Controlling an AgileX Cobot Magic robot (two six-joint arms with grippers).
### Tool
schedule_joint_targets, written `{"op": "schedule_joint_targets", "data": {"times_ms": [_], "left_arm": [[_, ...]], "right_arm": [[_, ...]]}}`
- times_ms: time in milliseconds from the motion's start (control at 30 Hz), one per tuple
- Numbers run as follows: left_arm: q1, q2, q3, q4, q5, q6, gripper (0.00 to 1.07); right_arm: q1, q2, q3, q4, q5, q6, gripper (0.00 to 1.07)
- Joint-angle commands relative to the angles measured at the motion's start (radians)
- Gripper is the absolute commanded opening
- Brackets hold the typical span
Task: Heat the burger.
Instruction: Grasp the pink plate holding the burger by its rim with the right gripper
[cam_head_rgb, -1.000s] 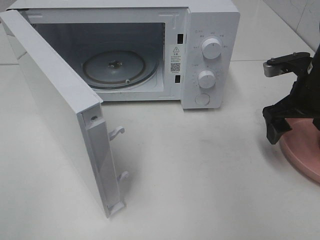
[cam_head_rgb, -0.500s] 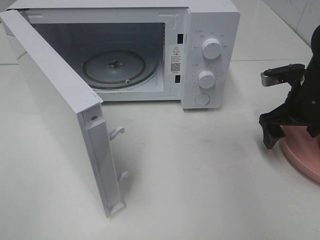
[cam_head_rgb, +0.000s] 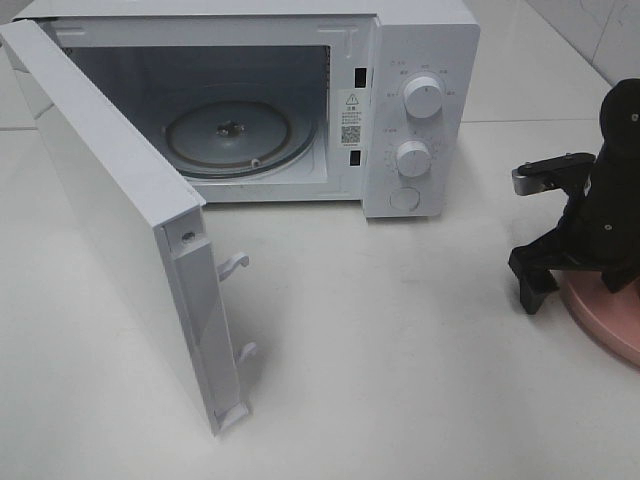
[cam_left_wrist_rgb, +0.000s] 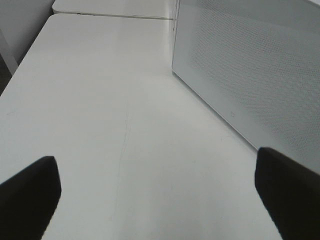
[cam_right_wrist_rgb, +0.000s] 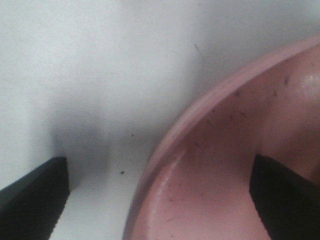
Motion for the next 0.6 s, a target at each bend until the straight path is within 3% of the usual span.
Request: {"op": "schedule_joint_targets", "data": {"times_ms": [33, 233, 300, 367, 400, 467, 500, 600], "left_arm": [[0.001, -0.015, 0.0, -0.007, -0.002, 0.001, 0.98], [0.001, -0.015, 0.0, -0.007, -0.002, 0.001, 0.98], [0.001, -0.015, 0.0, -0.007, -0.002, 0.001, 0.98], [0.001, -0.015, 0.0, -0.007, -0.002, 0.001, 0.98], [0.001, -0.015, 0.0, -0.007, -0.002, 0.001, 0.98], [0.001, -0.015, 0.0, -0.007, -0.002, 0.001, 0.98], [0.001, -0.015, 0.0, -0.007, -0.002, 0.001, 0.98], [0.001, -0.015, 0.0, -0.007, -0.002, 0.001, 0.98]], "right_arm": [[-0.001, 0.017, -0.001, -0.008, -0.015, 0.016, 0.92], [-0.001, 0.05, -0.001, -0.008, -0.027, 0.029, 0.9], [-0.001, 0.05, -0.001, -0.008, -0.021, 0.051, 0.76], [-0.001, 0.05, -0.001, -0.008, -0.018, 0.057, 0.7], [-0.001, 0.05, -0.001, -0.008, -0.01, 0.059, 0.57], [-0.001, 0.05, -0.001, -0.008, -0.008, 0.059, 0.51], [-0.001, 0.05, -0.001, -0.012, 0.004, 0.059, 0.35], [-0.001, 0.05, -0.001, -0.013, 0.008, 0.059, 0.27]]}}
